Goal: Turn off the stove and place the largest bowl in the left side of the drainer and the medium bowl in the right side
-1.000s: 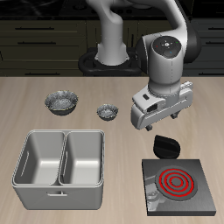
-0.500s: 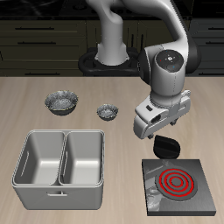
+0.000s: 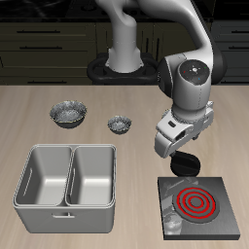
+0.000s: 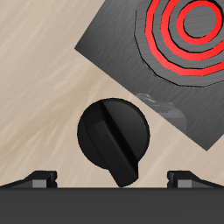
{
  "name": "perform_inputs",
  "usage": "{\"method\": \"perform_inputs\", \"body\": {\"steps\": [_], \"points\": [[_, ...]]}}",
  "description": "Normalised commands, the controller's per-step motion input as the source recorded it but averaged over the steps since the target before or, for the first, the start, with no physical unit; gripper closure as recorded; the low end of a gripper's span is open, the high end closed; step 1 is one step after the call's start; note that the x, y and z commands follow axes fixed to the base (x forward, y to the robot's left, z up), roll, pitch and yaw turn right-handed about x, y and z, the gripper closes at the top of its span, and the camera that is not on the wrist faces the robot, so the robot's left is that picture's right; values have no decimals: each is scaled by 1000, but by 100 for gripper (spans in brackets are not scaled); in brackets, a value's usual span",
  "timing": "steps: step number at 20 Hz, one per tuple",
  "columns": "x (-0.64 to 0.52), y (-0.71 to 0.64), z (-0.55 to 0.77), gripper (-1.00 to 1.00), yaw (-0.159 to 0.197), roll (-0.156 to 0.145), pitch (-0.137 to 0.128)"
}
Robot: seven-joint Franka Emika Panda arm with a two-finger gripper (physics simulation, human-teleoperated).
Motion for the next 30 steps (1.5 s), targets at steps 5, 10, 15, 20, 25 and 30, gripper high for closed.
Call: {"method": "perform_inputs", "body": {"steps": [5,10,15,20,25,30], "points": [[-100,18,-232,-100,51,-3,43],[-109,76,-261,-100,96,14,13],[-12,-44,-6,-100,19,-4,12],[105,-113,-31,-100,1,-35,2],[112,-47,-65,-100,12,-7,22],[60,52,-169,-100,4,31,46]]}}
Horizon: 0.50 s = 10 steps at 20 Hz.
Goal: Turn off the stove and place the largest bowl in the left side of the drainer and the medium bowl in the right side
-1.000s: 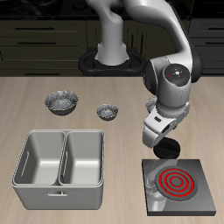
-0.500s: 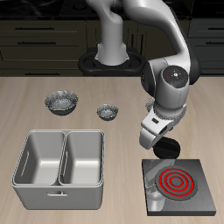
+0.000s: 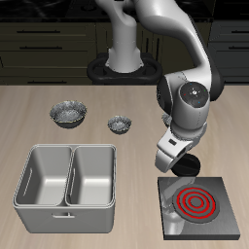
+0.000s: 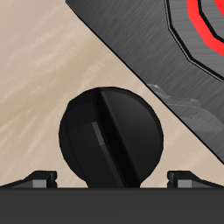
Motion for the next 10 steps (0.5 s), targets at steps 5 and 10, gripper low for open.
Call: {"method": "perform_inputs", "body": {"steps": [5,10], "points": [[-17,81,-100,100,13,28,12],[-60,55,58,100,-17,25,9]]}}
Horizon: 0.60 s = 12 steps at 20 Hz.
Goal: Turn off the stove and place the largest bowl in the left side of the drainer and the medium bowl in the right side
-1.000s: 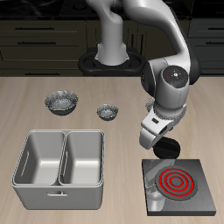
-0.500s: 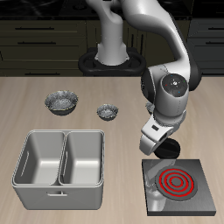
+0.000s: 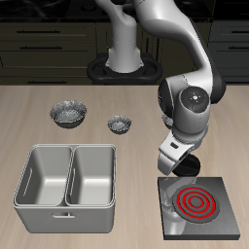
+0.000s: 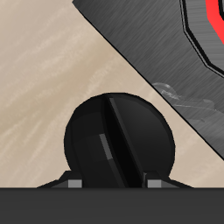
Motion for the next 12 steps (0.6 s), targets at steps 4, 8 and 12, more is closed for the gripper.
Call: {"method": "perform_inputs", "body": {"steps": [4,8,12], "points": [[-113,73,255,100,-60,18,-25],[3,-66,285,100,-109,-2,-24],[54,-175,148,100,-130,-18,-11]]}}
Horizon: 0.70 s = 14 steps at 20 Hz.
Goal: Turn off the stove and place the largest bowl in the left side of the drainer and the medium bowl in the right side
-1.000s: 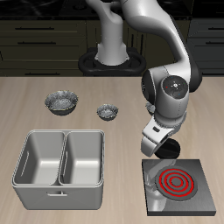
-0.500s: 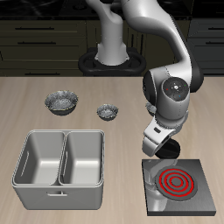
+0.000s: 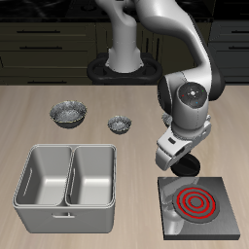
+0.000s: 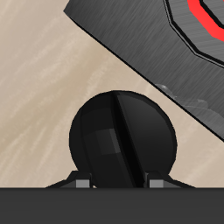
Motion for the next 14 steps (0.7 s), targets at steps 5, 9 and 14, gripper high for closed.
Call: {"method": "perform_inputs", "body": {"steps": [5,9,14], "points": [[29,-71,104,100,-90,8,-17],[84,-85,175,100,-135,-8,-29],[114,-128,38,100,-99,-11,5]]}}
